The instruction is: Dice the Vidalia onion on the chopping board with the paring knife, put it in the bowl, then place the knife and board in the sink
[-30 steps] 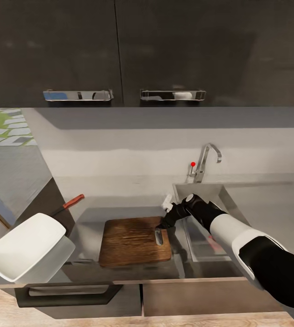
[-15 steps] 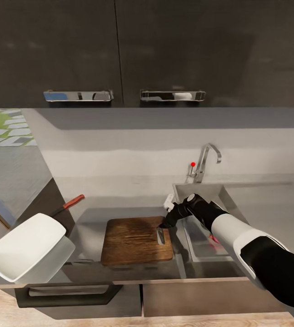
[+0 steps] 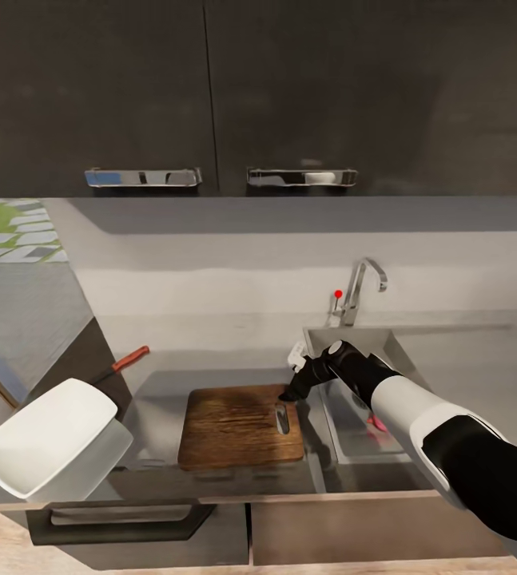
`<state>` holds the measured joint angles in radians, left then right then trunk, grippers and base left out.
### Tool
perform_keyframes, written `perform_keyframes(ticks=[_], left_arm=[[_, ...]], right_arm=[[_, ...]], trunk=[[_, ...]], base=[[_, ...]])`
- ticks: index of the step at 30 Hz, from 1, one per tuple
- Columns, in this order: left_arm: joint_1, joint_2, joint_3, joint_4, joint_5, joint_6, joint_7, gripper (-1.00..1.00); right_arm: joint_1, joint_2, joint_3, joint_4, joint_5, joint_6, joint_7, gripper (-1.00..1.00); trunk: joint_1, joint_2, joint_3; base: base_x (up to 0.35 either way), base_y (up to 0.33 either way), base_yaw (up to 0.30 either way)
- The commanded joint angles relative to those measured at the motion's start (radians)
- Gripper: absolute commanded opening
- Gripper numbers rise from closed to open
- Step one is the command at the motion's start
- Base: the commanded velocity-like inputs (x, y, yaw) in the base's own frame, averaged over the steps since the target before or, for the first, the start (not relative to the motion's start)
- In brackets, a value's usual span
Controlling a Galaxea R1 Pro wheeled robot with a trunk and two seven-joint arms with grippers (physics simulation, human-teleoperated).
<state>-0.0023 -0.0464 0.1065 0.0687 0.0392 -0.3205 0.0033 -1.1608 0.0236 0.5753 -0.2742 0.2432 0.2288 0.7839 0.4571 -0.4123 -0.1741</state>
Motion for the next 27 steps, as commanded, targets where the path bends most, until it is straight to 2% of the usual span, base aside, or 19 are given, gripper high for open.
perform_keyframes(ticks=[1, 27], left_arm=[[-0.001, 0.0, 0.004, 0.002, 0.004, -0.006, 0.0, 1.0], [-0.001, -0.001, 0.004, 0.002, 0.004, -0.006, 0.001, 1.0]], right_arm=[[0.0, 0.0, -0.003, -0.002, 0.007, 0.006, 0.005, 1.0], [0.0, -0.002, -0.003, -0.002, 0.007, 0.004, 0.005, 1.0]], trunk=[[0.001, -0.002, 0.0], [0.001, -0.002, 0.041]], base=[[0.0, 0.0, 0.0], [-0.01, 0.0, 0.0]])
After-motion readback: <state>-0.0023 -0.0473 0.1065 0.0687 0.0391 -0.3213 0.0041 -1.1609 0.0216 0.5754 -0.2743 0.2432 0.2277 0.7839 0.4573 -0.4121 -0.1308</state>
